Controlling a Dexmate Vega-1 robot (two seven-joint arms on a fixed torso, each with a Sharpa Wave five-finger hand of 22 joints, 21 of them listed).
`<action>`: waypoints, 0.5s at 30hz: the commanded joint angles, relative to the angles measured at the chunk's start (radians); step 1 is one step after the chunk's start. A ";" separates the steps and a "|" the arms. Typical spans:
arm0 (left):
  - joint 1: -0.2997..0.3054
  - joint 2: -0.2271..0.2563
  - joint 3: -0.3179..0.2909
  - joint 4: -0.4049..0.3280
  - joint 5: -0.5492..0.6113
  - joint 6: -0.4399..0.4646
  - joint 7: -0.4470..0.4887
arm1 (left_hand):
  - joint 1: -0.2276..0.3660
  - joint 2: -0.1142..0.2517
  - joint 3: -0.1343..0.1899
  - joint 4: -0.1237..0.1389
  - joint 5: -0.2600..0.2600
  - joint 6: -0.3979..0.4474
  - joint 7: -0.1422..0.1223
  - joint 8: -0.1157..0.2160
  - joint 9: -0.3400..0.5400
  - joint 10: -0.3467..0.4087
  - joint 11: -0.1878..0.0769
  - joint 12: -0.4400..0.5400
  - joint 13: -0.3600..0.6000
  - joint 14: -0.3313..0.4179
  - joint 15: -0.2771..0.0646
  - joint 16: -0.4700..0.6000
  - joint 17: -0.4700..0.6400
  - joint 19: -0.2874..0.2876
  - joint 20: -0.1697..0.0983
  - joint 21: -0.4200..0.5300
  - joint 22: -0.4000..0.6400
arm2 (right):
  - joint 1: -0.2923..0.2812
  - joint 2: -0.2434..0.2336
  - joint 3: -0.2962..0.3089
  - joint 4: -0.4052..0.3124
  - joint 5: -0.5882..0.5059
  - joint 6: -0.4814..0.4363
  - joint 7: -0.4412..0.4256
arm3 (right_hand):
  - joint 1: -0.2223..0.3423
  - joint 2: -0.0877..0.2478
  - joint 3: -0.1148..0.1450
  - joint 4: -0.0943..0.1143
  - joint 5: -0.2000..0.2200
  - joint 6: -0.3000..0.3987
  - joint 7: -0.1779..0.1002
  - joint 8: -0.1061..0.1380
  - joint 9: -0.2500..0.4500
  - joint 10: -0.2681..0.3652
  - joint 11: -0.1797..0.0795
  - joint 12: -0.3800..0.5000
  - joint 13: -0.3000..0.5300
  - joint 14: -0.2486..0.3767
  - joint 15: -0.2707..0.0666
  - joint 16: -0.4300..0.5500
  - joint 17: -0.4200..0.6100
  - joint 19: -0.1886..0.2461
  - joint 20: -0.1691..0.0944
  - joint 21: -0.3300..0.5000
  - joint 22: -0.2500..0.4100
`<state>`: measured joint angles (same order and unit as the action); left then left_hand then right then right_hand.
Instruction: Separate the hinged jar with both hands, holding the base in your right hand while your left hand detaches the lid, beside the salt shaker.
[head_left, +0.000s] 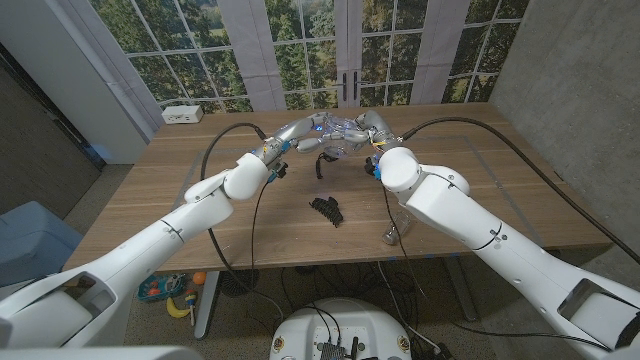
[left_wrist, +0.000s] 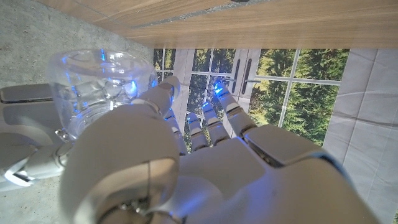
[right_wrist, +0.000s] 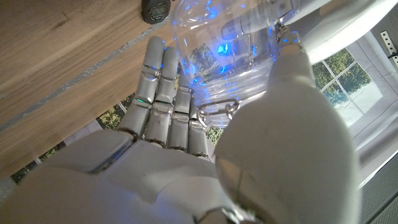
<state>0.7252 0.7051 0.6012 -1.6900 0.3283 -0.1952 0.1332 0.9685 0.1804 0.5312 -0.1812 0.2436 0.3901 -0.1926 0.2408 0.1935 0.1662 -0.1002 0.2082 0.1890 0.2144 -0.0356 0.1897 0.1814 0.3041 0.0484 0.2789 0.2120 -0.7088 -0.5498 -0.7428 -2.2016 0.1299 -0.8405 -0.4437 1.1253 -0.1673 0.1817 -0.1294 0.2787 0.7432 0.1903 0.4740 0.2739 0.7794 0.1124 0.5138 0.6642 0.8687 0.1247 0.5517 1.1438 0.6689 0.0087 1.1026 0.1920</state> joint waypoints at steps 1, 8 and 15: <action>0.003 0.028 0.002 -0.071 0.113 0.048 0.014 | 0.038 0.020 0.025 0.001 -0.011 0.057 -0.031 0.011 0.001 0.021 -0.010 0.011 0.007 0.007 -0.053 0.009 0.005 0.004 0.003 0.011 0.004 | 0.069 0.000 -0.027 0.009 -0.008 -0.132 0.050 | 0.262 0.248 0.207 -0.042 0.002 0.183 -0.171 0.006 0.001 0.187 -0.180 -0.004 0.002 0.249 -0.354 0.000 0.011 -0.078 -0.159 0.009 0.000; -0.005 0.067 0.013 -0.128 0.239 0.102 -0.003 | 0.070 0.025 0.043 0.002 -0.019 0.075 -0.031 0.010 0.000 0.033 -0.018 0.015 0.008 0.008 -0.059 0.011 0.008 0.003 0.002 0.016 0.006 | 0.112 -0.007 -0.043 0.002 -0.006 -0.217 0.059 | 0.264 0.245 0.210 -0.044 0.005 0.185 -0.167 0.005 0.000 0.188 -0.173 -0.006 0.012 0.250 -0.353 -0.002 0.021 -0.084 -0.159 0.019 -0.003; -0.014 0.099 0.020 -0.159 0.305 0.131 -0.054 | 0.138 0.046 0.125 0.055 -0.021 0.142 -0.030 0.015 0.002 0.065 -0.041 0.024 0.012 0.011 -0.077 0.029 0.037 -0.004 -0.006 0.036 0.019 | 0.127 -0.010 -0.057 0.004 -0.019 -0.236 0.041 | 0.266 0.243 0.212 -0.044 0.009 0.190 -0.165 0.005 -0.001 0.192 -0.167 -0.010 0.016 0.251 -0.353 -0.003 0.029 -0.089 -0.160 0.027 -0.005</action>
<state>0.7210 0.7585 0.6136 -1.7959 0.4909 -0.1307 0.1308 1.0840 0.2198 0.6325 -0.1401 0.2240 0.4496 -0.1627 0.2479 0.1924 0.2201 -0.1360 0.2242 0.1981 0.2182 -0.0394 0.2082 0.2092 0.3041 0.0483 0.3071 0.2253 -0.6288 -0.5518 -0.7773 -2.1969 0.1273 -1.0092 -0.3941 1.1397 -0.1819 0.2879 -0.2360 0.2819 0.7432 0.1907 0.4712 0.2696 0.7899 0.1231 0.4958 0.6734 0.8897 0.1033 0.5449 1.1522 0.6280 -0.0177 1.1206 0.1856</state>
